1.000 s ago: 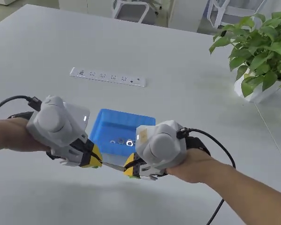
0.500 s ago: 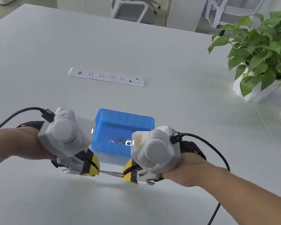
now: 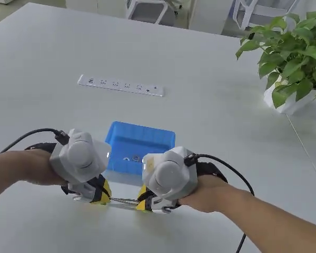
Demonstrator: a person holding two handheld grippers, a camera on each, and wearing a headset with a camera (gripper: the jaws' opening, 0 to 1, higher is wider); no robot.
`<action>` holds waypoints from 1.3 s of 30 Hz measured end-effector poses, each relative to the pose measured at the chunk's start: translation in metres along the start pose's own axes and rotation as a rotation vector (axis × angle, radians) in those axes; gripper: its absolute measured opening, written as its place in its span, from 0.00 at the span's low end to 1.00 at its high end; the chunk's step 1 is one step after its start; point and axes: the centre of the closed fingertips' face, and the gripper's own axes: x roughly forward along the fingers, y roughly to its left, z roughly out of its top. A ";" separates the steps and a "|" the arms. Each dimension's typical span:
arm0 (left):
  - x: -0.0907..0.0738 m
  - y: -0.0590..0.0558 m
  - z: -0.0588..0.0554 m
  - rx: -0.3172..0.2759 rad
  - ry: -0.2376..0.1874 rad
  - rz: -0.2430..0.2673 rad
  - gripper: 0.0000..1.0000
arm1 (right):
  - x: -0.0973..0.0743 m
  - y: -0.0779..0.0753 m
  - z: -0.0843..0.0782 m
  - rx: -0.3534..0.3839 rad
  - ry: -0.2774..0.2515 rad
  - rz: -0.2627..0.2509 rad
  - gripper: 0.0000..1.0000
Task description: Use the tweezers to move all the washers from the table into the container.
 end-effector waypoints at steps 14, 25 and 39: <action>0.002 0.001 -0.003 -0.018 -0.005 0.001 0.05 | 0.004 0.000 -0.003 0.016 0.004 0.005 0.11; 0.002 -0.001 -0.003 -0.030 0.000 -0.007 0.08 | 0.004 0.000 -0.005 0.016 0.011 0.013 0.12; -0.004 -0.005 -0.009 -0.062 0.020 0.004 0.24 | -0.013 -0.004 -0.003 0.005 -0.009 -0.042 0.30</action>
